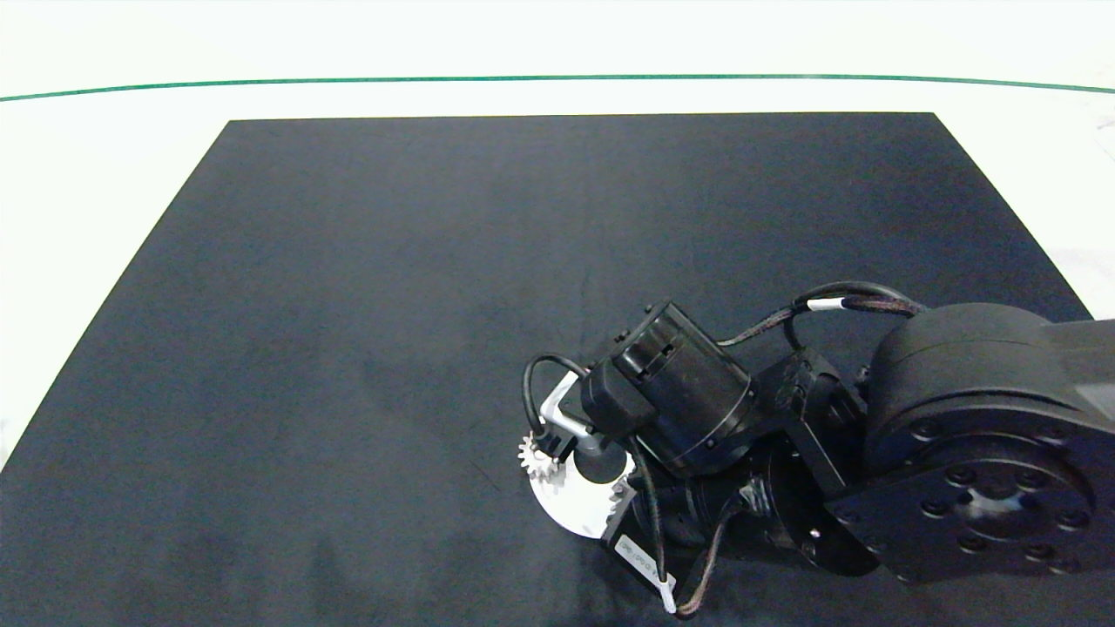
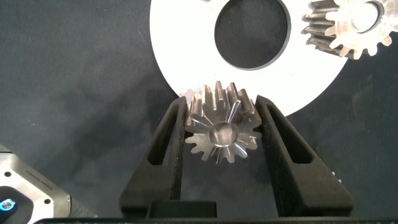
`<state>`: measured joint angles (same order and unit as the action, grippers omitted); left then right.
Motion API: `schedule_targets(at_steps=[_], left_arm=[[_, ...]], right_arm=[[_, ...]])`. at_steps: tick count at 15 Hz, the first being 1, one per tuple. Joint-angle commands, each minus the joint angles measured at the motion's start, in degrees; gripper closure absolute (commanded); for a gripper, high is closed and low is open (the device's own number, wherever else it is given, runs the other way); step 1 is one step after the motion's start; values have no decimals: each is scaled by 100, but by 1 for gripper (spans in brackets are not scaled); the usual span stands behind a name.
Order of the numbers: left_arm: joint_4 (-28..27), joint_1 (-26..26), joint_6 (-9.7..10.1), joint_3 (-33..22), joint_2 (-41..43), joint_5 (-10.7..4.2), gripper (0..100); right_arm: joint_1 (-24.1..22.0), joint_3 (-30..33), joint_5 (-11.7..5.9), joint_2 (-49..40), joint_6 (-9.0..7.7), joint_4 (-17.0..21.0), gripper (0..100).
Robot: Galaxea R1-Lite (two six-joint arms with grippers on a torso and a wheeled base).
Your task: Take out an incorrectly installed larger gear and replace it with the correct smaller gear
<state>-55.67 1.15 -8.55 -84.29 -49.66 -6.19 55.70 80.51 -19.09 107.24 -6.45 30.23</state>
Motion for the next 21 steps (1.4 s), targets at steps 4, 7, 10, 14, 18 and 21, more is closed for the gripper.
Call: schedule_targets(at_steps=[4,7,10,14,18,21], left_arm=[[-31,0,-7,0,18,-5,0],[-31,0,-7,0,18,-5,0],[-31,0,-7,0,18,-5,0],[-49,0,-7,0,27,-5,0],[-31,0,-7,0,27,-5,0],[-31,0,-7,0,27,-5,0]], right_arm=[[-15,-35,-7,16,-6,35,78],[-50,-26,-16,7,-14,70,78],[-59,-26,-25,-1,-14,70,78],[-68,-26,-25,7,-14,62,78],[-68,-26,-33,16,-14,62,0],[-68,-17,-33,-1,-14,62,0]])
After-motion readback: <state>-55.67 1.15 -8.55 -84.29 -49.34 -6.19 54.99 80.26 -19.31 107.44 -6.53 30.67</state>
